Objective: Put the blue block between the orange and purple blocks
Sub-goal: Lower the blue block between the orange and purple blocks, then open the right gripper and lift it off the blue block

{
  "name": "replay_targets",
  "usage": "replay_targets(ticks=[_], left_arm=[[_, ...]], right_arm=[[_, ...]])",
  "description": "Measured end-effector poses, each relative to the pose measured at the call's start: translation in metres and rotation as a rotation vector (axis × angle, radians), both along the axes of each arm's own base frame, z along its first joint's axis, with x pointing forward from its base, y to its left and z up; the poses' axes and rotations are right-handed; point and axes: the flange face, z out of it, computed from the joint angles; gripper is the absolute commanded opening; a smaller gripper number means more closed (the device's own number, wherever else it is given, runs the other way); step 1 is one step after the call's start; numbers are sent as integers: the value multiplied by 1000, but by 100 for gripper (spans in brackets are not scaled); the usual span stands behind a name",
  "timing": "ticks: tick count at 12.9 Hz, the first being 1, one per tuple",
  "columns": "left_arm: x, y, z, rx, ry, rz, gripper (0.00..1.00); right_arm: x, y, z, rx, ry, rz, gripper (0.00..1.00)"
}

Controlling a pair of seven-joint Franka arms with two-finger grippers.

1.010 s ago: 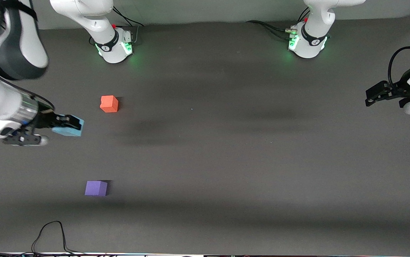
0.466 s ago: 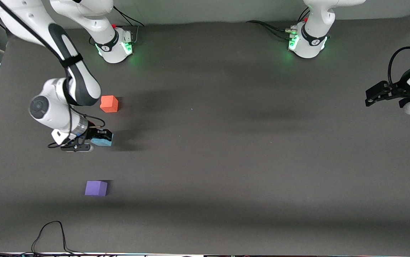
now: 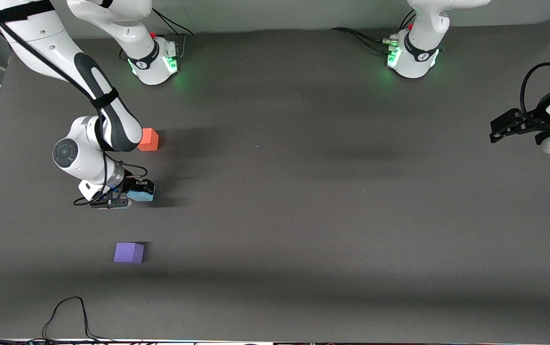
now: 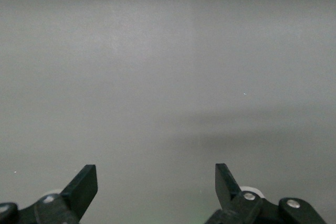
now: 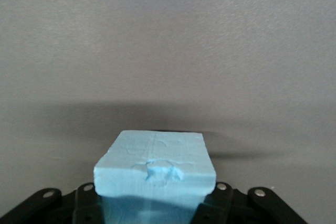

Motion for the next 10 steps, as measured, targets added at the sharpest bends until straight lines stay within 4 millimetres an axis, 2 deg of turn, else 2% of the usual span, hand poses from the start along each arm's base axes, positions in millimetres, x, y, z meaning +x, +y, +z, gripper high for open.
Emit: replay_targets(ticks=[1,2,3,5,7,8,10], left_arm=[[0,0,0,0,0,0,100],[0,0,0,0,0,0,100],[0,0,0,0,1,0,100],[0,0,0,0,1,0,100],[0,0,-1,0,1,0,100],[0,0,-1,0,1,0,100],[0,0,-1,0,2,0,100]], right_arm=[[0,-8,-4,-7,-9,13,42],[0,-16,-9,-13,-12,22,93],[0,-19,-12,-16,-12,24,100],[1,-18,-12,-15,-15,27,100],[5,-15,-3,-12,-11,25,100],[9,-13,9,-7,-2,16,100],[17,-4,54,6,28,19,100]])
